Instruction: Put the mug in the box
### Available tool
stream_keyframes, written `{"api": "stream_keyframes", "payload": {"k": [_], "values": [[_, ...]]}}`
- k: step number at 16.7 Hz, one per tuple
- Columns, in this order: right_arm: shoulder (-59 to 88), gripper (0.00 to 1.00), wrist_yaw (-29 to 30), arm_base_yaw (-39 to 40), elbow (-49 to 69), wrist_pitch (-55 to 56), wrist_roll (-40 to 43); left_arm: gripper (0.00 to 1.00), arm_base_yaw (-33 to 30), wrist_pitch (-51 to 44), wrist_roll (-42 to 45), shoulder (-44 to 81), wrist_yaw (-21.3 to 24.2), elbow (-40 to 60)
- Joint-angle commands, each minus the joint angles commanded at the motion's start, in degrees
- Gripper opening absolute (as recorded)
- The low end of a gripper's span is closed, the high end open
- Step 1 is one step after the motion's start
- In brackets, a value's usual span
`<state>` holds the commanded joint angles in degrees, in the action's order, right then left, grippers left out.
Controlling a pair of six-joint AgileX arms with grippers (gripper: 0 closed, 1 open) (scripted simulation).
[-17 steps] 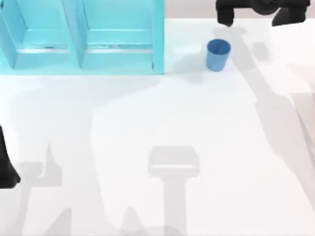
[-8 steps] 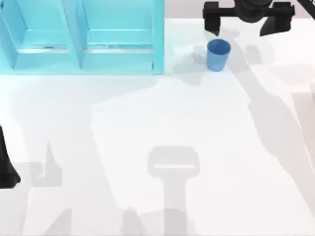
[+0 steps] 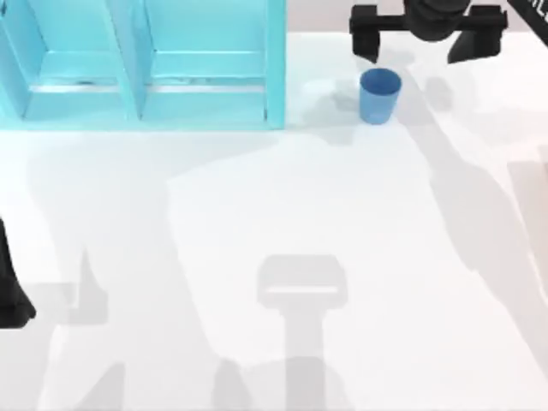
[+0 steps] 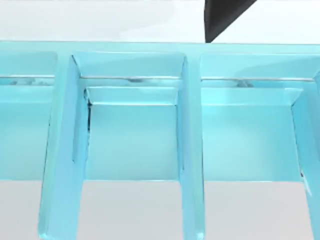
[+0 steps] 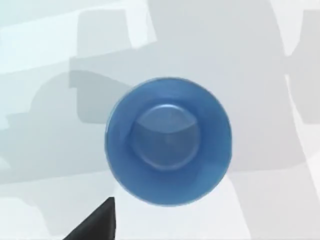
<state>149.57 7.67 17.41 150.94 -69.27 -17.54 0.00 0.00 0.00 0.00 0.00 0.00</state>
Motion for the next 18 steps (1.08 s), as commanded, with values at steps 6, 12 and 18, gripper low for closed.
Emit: {"api": "stream_keyframes", "payload": {"k": [6, 12, 18], "values": [[12.69, 1.00, -0.10, -0.81, 8.78, 3.47, 0.73, 1.00, 0.00, 0.00, 0.00, 0.00, 0.00, 0.00], [14.88, 1.00, -0.12, -0.97, 10.52, 4.18, 0.88, 1.00, 0.00, 0.00, 0.00, 0.00, 0.00, 0.00], [14.88, 0.55, -0.12, -0.97, 10.52, 4.18, 0.88, 1.00, 0.00, 0.00, 0.00, 0.00, 0.00, 0.00]]}}
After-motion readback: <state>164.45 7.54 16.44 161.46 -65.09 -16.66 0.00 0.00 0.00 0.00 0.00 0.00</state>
